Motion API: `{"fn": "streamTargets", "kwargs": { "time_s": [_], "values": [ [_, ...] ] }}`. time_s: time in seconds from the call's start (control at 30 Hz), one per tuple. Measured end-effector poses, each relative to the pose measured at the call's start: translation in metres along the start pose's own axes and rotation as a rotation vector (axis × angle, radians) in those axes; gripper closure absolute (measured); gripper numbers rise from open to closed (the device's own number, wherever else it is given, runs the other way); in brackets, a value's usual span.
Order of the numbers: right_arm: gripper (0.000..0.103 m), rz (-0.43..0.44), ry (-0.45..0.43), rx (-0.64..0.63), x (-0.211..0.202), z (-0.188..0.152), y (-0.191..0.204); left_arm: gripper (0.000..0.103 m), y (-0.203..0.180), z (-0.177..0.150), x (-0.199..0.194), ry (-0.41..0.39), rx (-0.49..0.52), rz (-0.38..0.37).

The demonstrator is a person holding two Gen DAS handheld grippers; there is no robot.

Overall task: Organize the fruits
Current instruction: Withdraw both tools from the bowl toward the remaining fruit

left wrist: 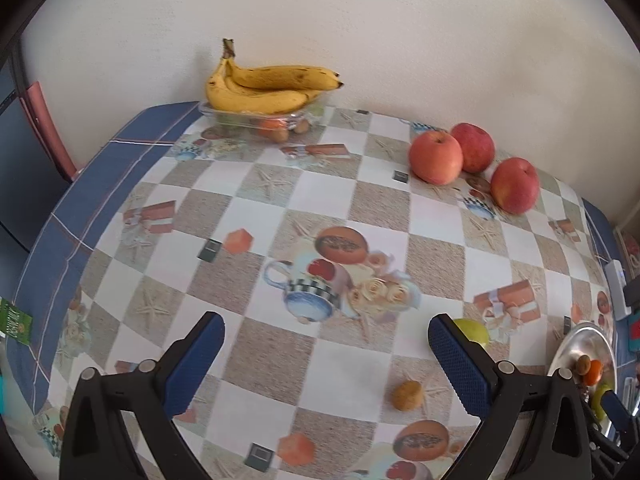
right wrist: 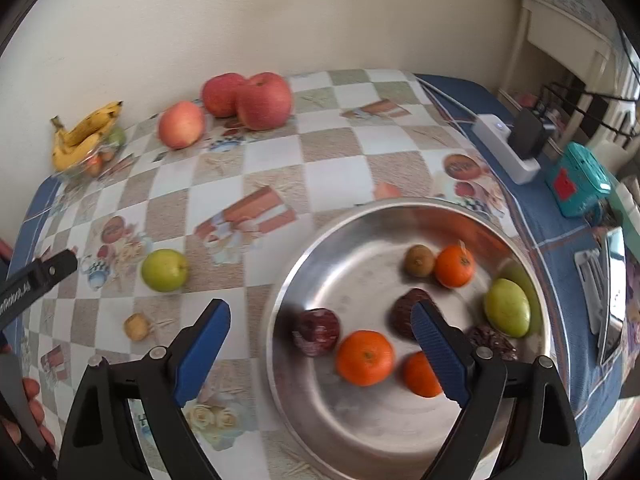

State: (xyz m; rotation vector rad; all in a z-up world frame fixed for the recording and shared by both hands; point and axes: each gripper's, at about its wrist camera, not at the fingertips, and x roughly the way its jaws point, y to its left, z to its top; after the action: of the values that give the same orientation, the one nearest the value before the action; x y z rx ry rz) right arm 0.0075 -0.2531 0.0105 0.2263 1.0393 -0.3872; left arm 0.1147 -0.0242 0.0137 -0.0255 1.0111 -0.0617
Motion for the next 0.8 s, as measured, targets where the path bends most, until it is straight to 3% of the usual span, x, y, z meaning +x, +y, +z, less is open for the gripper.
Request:
{"fn": "streamTargets", "kwargs": {
  "time_s": [0.13,0.33,0.57,0.8],
  "values": [
    [0.011,0.045,-0.019,-0.025,-0.004,0.0,0.017,0.0,0.016,0.005,-0.002,-0.01,-0.014,0.026],
    [0.011,0.095,-0.018,-0.067,-0.004,-0.001,0.035,0.0,0.03,0.005,0.002,0.011,-0.062,0.001],
    [0.011,0.109,0.018,-0.113,0.005,-0.007,0.048,0.0,0.013,-0.001,0.01,0.041,-0.002,-0.024],
    [0.011,0.091,0.05,-0.116,0.014,-0.009,0.047,0.0,-0.005,-0.014,0.028,0.123,0.027,-0.061]
  ]
}}
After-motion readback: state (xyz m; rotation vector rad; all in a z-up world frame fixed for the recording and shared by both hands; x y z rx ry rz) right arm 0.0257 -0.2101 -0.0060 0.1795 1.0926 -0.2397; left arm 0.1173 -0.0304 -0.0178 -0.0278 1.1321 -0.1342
